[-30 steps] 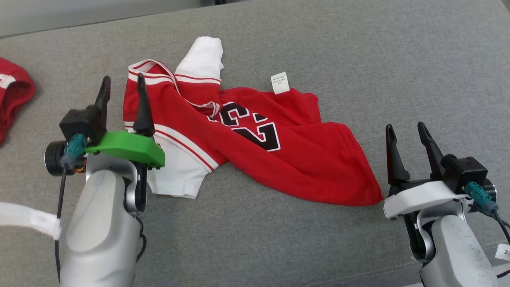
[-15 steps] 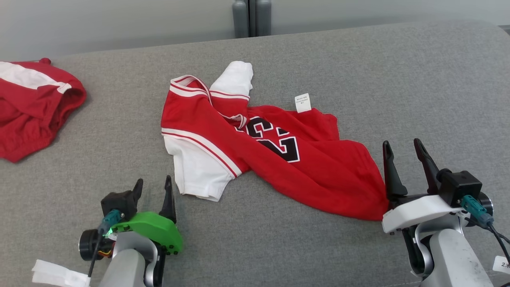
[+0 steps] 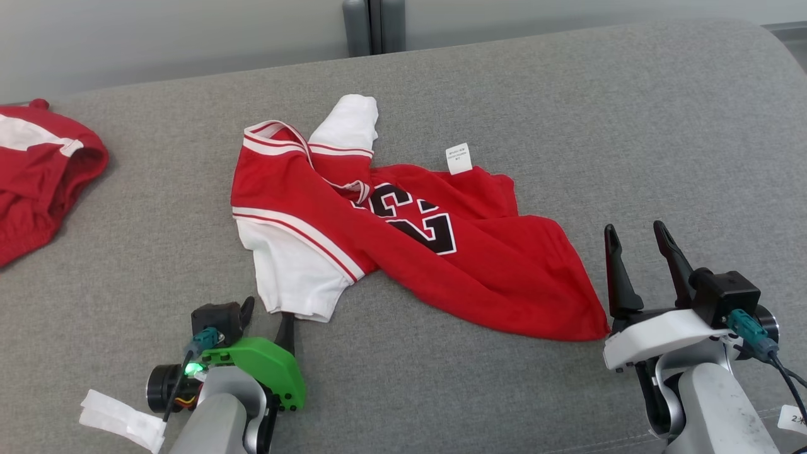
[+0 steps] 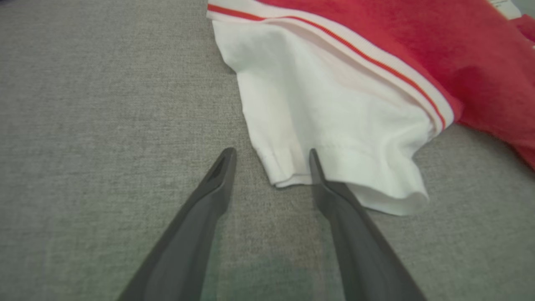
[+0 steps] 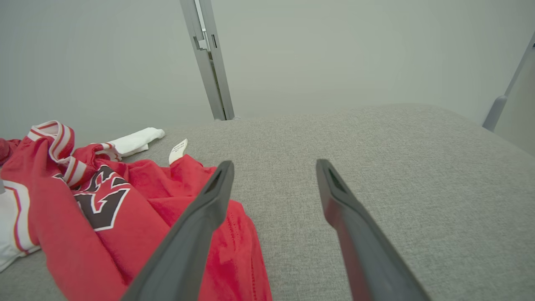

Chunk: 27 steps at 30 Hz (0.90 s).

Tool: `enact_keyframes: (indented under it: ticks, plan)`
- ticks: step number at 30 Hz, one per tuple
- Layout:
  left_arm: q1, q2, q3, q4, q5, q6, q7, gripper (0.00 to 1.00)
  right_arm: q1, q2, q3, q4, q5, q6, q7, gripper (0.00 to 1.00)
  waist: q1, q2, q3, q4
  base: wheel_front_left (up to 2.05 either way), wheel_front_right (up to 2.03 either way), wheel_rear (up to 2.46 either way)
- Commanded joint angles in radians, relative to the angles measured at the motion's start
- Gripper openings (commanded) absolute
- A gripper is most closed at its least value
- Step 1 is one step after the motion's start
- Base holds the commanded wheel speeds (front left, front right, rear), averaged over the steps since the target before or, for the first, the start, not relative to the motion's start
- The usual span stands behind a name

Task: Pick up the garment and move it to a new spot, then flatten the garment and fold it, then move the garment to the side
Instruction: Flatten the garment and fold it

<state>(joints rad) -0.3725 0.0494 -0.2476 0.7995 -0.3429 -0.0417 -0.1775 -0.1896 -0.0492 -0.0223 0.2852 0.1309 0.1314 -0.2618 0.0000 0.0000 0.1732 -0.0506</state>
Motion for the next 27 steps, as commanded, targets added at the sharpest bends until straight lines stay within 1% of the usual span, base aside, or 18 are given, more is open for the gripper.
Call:
enact_keyframes:
  ticks: [1, 6, 14, 18, 19, 20, 21, 27]
  plan:
    - [-0.009, 0.003, -0.004, 0.014, -0.008, 0.007, -0.005, 0.0, 0.002, -0.002, -0.002, 0.002, 0.007, -0.001, -0.005, 1.0, 0.0, 0.0, 0.001, -0.006, 0.0, 0.0, 0.0]
    - [-0.005, 0.004, -0.007, 0.033, -0.023, 0.004, -0.03, 0.0, 0.02, -0.002, -0.014, 0.008, 0.001, -0.001, -0.005, 1.0, 0.0, 0.0, -0.016, 0.001, 0.0, 0.0, 0.0]
    - [0.078, 0.026, 0.051, -0.029, -0.058, 0.049, -0.077, 0.0, 0.044, -0.002, -0.024, 0.013, 0.005, -0.001, -0.004, 1.0, 0.0, 0.0, -0.058, 0.041, 0.0, 0.0, 0.0]
    - [0.13, 0.035, 0.073, -0.058, -0.077, 0.051, -0.08, 0.0, 0.05, -0.002, -0.029, 0.016, 0.006, -0.001, -0.004, 1.0, 0.0, 0.0, -0.072, 0.057, 0.0, 0.0, 0.0]
    - [0.14, 0.037, 0.075, -0.065, -0.078, 0.051, -0.08, 0.26, 0.053, -0.002, -0.031, 0.016, 0.006, -0.001, -0.004, 1.0, 0.0, 0.0, -0.074, 0.059, 0.0, 0.0, 0.0]
    - [0.151, 0.038, 0.079, -0.074, -0.083, 0.051, -0.081, 0.67, 0.056, -0.002, -0.034, 0.014, 0.005, -0.001, -0.004, 1.0, 0.0, 0.0, -0.076, 0.061, 0.0, 0.0, 0.0]
    - [0.159, 0.038, 0.082, -0.081, -0.087, 0.052, -0.083, 1.0, 0.058, -0.003, -0.039, 0.012, 0.003, -0.001, -0.004, 1.0, 0.0, 0.0, -0.077, 0.062, 0.0, 0.0, 0.0]
    - [0.205, 0.031, 0.123, -0.188, -0.106, 0.061, -0.088, 1.0, 0.065, -0.002, -0.08, 0.0, -0.017, -0.001, -0.004, 1.0, 0.0, 0.0, -0.085, 0.059, 0.0, 0.0, 0.0]
